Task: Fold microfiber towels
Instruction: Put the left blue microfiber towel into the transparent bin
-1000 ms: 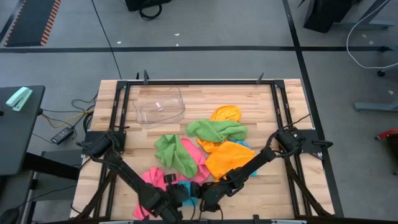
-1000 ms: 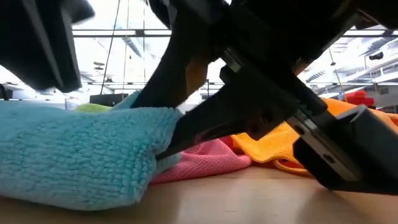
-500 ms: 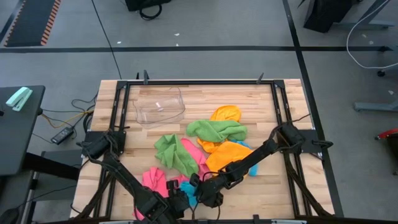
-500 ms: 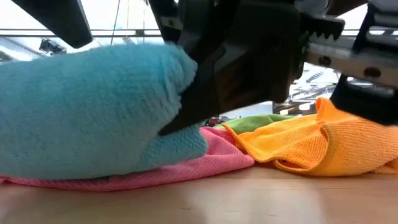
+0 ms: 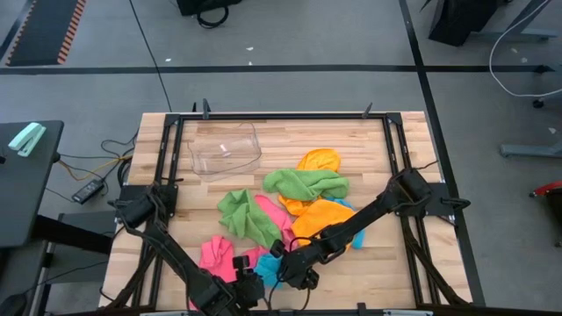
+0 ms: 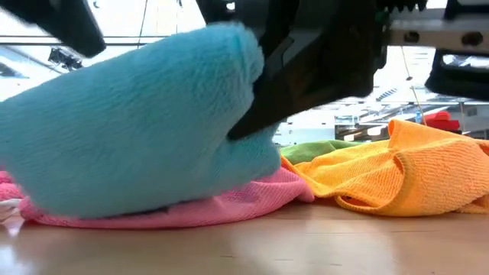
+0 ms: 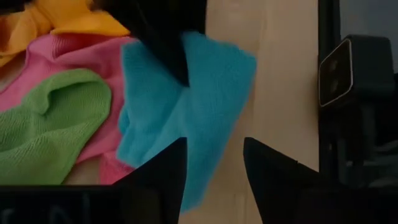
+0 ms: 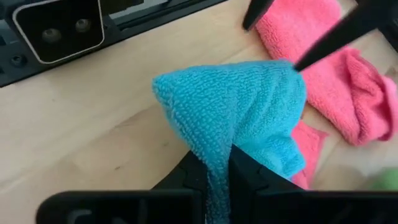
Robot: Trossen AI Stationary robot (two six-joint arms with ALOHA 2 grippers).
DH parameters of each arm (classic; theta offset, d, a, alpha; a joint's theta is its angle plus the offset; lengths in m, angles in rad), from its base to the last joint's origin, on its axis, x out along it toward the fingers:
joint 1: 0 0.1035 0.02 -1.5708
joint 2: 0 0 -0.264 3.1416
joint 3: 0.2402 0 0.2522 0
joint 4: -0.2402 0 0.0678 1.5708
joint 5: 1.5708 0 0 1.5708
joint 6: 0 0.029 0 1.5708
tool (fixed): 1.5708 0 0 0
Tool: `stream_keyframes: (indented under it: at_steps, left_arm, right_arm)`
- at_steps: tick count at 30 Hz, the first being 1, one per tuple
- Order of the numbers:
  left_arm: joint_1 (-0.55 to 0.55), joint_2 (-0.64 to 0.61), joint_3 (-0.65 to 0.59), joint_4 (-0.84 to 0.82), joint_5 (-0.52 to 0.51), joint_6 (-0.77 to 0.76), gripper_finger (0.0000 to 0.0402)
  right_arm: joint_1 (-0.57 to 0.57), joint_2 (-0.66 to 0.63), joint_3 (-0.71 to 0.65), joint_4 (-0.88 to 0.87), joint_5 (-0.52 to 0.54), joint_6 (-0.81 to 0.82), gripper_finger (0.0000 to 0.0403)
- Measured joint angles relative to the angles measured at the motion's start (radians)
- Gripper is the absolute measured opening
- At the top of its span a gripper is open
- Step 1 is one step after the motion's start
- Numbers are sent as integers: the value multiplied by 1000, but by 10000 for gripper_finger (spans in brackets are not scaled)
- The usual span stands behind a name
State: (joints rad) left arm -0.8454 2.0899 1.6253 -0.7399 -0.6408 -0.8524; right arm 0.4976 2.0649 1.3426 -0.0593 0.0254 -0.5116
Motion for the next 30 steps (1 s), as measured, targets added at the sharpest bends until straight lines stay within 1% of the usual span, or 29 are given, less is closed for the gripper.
stream_keyframes:
  at_steps: [4, 8, 12, 19, 22, 26, 30]
  left_arm:
    - [0, 8, 0, -17, 7, 28, 161]
    - [12, 12, 0, -20, 6, 28, 180]
    - [29, 12, 0, -21, 6, 42, 224]
    - [61, 12, 0, -26, 10, 101, 319]
    - [71, 12, 0, -44, 14, 105, 345]
    - [76, 19, 0, -45, 15, 105, 353]
    - [86, 48, 1, -61, 14, 118, 349]
  right_arm:
    - [0, -4, 0, -2, 0, 11, 40]
    - [-5, -4, 0, 0, -1, 43, 40]
    - [-12, -4, 1, 0, -5, 95, 40]
    - [-12, -4, 1, 7, 12, 170, 40]
    - [-14, -5, 1, 2, 31, 191, 40]
    - [-26, -26, 1, -11, 37, 214, 40]
    - [-38, -42, 3, 8, 37, 242, 40]
